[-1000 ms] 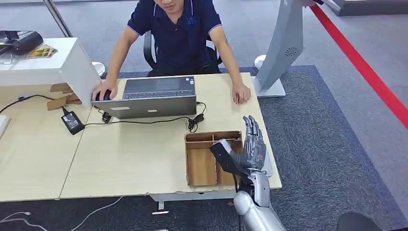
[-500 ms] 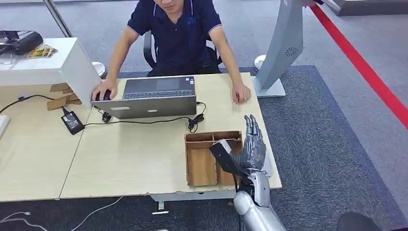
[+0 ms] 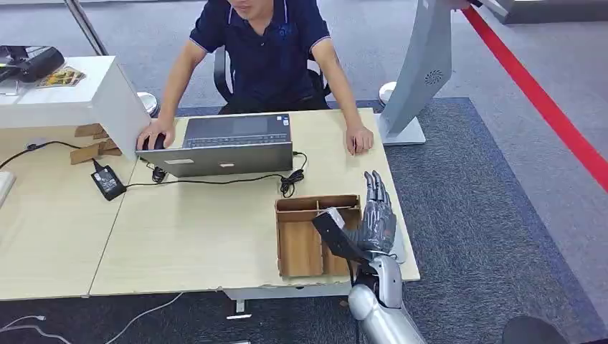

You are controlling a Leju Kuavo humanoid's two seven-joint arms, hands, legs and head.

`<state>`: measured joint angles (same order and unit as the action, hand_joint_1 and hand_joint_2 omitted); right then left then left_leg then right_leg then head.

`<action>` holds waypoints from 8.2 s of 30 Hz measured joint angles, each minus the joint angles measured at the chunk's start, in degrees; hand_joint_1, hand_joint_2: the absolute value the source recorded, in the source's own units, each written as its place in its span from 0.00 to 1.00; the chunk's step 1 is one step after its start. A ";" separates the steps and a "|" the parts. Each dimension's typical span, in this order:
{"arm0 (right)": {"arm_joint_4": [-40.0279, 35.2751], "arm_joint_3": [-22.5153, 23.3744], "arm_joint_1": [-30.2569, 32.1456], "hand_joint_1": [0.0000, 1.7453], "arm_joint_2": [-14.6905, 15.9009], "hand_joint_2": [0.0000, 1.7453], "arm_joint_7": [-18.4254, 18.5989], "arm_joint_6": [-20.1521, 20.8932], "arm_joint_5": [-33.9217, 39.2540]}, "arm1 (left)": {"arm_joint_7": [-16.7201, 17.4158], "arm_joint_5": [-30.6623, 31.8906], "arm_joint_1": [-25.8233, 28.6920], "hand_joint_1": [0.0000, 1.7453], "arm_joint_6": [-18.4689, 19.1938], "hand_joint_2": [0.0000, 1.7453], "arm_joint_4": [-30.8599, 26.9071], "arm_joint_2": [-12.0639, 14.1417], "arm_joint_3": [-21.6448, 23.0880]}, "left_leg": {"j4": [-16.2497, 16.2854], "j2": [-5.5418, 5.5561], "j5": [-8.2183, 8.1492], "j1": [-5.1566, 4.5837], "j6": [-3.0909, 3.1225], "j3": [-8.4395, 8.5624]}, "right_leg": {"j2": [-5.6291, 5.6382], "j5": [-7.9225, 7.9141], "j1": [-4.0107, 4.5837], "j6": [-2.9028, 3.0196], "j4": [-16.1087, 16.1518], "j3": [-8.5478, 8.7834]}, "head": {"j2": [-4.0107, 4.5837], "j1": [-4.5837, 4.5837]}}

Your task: Pass the card to the sensor for recognition and then transmit it.

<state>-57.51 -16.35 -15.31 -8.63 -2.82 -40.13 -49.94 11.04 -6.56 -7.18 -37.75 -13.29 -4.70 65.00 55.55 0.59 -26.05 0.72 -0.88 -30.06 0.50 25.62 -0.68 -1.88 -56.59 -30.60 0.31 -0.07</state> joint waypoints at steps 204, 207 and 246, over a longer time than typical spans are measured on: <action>2.91 -1.60 -0.48 0.36 -1.31 1.00 0.17 0.00 0.46 | -0.54 0.33 -0.03 0.00 -0.50 0.00 0.00 -0.17 0.35 | 0.00 0.00 0.00 0.00 0.00 -0.04 | 0.00 0.00 0.00 0.00 0.00 -0.03 | 0.00 0.00; 3.10 -1.75 -0.48 0.38 -1.31 1.00 0.24 0.00 0.57 | -0.57 0.33 -0.04 0.00 -0.50 0.00 0.00 -0.17 0.35 | 0.00 0.00 0.00 0.00 0.00 -0.04 | 0.00 0.00 0.00 0.00 0.00 -0.03 | 0.00 0.00; 3.37 -1.75 -0.50 1.00 -1.05 1.00 -0.22 0.00 -0.31 | -1.44 -0.26 -0.03 0.00 -1.33 0.00 0.00 -0.17 0.35 | 0.00 0.00 0.00 0.00 0.00 -0.04 | 0.00 0.00 0.00 0.00 0.00 -0.03 | 0.00 0.00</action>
<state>-54.14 -18.10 -15.81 -9.68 -3.04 -40.13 -50.25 9.60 -6.82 -7.21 -39.08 -13.29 -4.87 65.35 55.55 0.59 -26.05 0.72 -0.88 -30.10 0.50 25.62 -0.68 -1.88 -56.58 -30.63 0.31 -0.07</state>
